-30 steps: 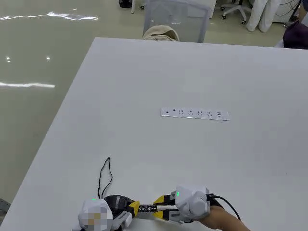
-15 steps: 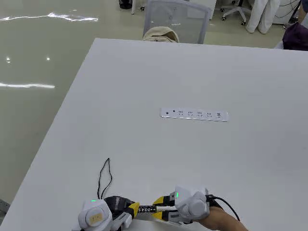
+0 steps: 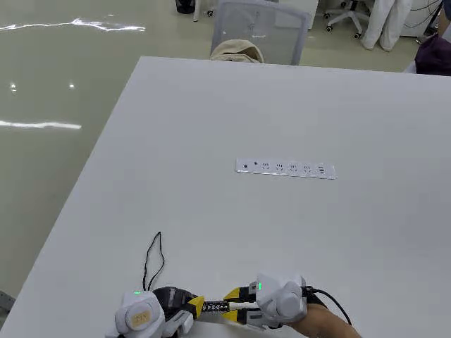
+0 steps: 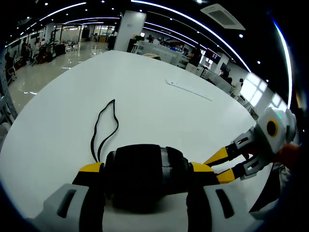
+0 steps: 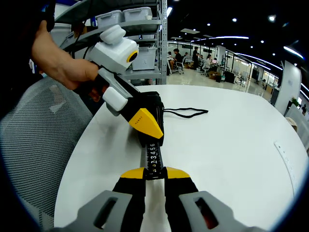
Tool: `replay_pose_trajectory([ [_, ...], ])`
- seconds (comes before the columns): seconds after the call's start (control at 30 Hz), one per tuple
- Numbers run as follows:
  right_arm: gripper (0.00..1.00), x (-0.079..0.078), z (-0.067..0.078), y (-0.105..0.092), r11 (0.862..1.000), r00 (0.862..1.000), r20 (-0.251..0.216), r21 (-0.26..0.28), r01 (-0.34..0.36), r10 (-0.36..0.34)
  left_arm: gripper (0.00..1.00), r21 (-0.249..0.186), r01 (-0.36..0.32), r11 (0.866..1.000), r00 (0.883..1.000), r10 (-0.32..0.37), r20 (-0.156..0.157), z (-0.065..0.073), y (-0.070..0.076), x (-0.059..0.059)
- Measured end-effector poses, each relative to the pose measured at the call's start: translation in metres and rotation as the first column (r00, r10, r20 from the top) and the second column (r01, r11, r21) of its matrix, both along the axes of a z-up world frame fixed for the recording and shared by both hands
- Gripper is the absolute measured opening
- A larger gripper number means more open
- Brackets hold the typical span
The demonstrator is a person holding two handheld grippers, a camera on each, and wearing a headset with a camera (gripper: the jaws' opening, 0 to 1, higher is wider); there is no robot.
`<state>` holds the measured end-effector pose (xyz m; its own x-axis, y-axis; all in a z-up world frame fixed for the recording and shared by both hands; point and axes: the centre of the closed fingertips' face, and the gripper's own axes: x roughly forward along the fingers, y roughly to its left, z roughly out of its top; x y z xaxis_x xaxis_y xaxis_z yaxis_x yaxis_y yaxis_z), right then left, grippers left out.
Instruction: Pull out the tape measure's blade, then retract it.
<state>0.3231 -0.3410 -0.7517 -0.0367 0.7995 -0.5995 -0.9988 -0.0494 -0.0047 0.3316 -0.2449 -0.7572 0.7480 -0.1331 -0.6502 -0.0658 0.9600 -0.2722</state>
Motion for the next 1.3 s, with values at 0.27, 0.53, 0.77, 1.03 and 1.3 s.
replay_pose_trajectory([
  [0.27, 0.13, -0.0015, -0.0025, 0.0002, 1.000, 1.000, -0.002, -0.002, -0.006, 0.006, 0.66, 0.000, 0.008, 1.000, 1.000, -0.008, 0.000, 0.0006, -0.0003, -0.0005],
  [0.53, 0.13, -0.0021, 0.0004, 0.0011, 1.000, 1.000, 0.005, 0.005, -0.008, 0.008, 0.65, 0.002, 0.017, 1.000, 1.000, -0.017, -0.004, 0.0007, -0.0005, -0.0002],
  [0.77, 0.12, -0.0027, 0.0030, 0.0020, 1.000, 1.000, 0.013, 0.004, -0.011, 0.011, 0.65, 0.004, 0.021, 1.000, 1.000, -0.021, -0.003, 0.0001, -0.0004, 0.0001],
  [1.03, 0.12, -0.0019, 0.0042, 0.0035, 1.000, 1.000, 0.008, 0.010, -0.005, 0.005, 0.65, -0.008, 0.015, 1.000, 1.000, -0.015, 0.005, 0.0008, 0.0004, 0.0001],
  [1.3, 0.12, -0.0029, 0.0037, 0.0061, 1.000, 1.000, 0.010, 0.011, -0.010, 0.010, 0.65, -0.012, 0.019, 1.000, 1.000, -0.019, 0.006, 0.0011, 0.0001, -0.0006],
])
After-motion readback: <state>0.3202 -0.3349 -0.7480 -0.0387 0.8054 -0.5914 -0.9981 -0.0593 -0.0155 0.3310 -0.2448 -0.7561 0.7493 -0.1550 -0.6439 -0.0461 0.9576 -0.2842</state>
